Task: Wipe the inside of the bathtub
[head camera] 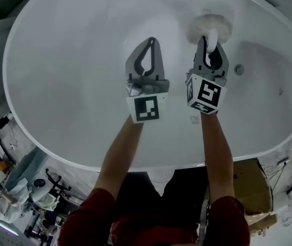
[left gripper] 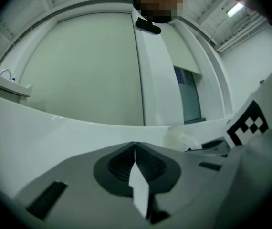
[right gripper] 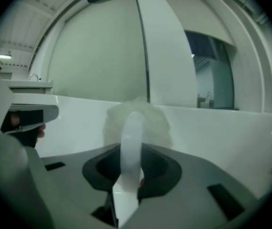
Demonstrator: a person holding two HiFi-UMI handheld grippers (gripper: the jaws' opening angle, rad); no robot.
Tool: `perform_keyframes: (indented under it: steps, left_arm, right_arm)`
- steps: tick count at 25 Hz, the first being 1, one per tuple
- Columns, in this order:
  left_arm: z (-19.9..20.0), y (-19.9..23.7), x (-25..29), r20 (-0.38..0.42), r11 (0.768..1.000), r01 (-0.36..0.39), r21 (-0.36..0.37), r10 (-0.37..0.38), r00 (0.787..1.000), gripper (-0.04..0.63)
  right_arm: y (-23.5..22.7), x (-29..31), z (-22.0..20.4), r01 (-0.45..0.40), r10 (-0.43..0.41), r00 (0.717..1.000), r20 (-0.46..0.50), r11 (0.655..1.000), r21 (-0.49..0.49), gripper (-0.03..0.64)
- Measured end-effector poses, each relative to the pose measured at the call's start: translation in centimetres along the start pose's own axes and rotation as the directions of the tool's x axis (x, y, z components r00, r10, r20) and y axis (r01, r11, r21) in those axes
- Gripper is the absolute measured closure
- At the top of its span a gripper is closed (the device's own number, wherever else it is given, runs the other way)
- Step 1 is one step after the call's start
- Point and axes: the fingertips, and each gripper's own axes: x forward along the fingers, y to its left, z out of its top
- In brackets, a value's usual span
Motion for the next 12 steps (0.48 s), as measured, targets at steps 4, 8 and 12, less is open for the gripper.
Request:
perform_keyframes:
  steps: [4,8,12]
  left_arm:
    - [0.7,-7.0,0.7,-0.001,0.998,0.067,-0.002,-0.067,0.998,0.58]
    - [0.4,-13.9,1.5,-0.024,0.985,0.162,0.051,-0.161,0.987,0.58]
    - [0.6,-19.2,2.5,-0.019,0.98,0.199,0.027,-0.198,0.98,0.58]
  right_arm:
    - [-7.3,-3.8,-0.8,0.074,-0.074,0.997,-0.011,0.997,0.001,0.525]
    - [-14.2,-7.1,-2.3,0.156,-0.156,0.987,-0.036,0.988,0.002,0.525]
    - [-19.6,-9.3,-3.6,0.213,-0.212,0.975,-0.063,0.977,0.001,0.525]
